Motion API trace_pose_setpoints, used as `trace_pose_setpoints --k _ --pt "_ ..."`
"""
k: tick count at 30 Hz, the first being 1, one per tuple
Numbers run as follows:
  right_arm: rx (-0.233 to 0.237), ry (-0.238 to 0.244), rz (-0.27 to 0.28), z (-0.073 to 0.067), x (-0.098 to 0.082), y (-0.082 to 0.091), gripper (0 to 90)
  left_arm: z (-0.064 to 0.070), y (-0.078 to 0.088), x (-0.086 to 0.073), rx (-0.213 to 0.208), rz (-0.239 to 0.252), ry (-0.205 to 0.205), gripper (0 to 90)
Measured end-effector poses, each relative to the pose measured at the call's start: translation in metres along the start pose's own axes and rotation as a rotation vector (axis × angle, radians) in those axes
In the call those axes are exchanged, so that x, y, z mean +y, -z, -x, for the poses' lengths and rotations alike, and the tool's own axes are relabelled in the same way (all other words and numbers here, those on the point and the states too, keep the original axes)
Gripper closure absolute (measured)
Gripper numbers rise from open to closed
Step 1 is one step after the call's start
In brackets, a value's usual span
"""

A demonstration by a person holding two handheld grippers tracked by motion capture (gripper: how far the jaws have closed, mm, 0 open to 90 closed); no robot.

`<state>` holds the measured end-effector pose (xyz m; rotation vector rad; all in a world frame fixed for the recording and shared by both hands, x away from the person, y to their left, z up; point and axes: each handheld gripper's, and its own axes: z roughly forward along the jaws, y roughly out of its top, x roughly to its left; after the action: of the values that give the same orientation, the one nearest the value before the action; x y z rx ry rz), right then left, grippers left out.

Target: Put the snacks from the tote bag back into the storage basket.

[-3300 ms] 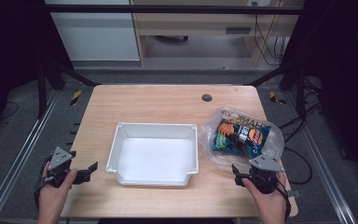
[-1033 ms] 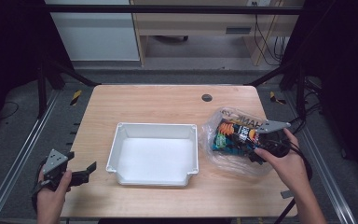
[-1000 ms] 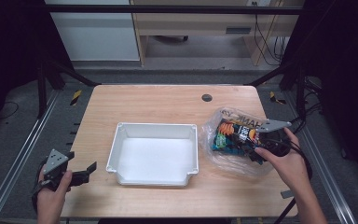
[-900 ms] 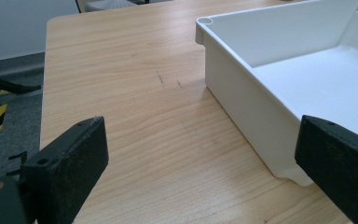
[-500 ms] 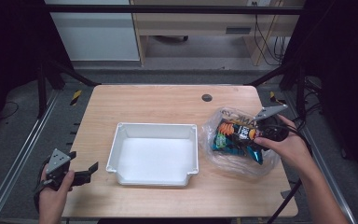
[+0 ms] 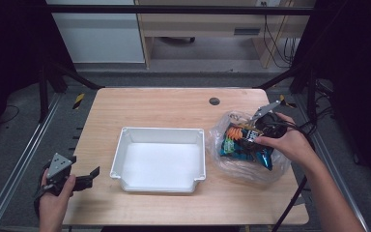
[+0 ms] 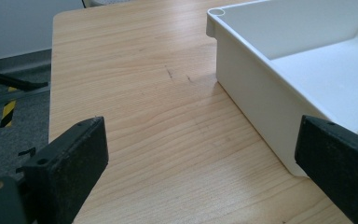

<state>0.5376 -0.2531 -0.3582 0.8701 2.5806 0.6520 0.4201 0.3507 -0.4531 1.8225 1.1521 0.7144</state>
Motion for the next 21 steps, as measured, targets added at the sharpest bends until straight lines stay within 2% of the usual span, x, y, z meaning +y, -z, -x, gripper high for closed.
trace_pose_setpoints --k 5,9,21 --pt "-0.003 0.020 -0.015 -0.001 0.003 -0.004 7.6 0.001 0.000 0.000 -0.006 0.002 0.004 2.3" --pt "-0.006 0.053 -0.049 -0.002 0.003 -0.011 7.6 0.001 0.001 0.000 -0.007 0.003 0.002 2.3" --pt "0.001 0.065 -0.108 0.006 0.004 -0.029 7.3 0.001 0.003 -0.001 -0.002 0.006 0.005 2.3"
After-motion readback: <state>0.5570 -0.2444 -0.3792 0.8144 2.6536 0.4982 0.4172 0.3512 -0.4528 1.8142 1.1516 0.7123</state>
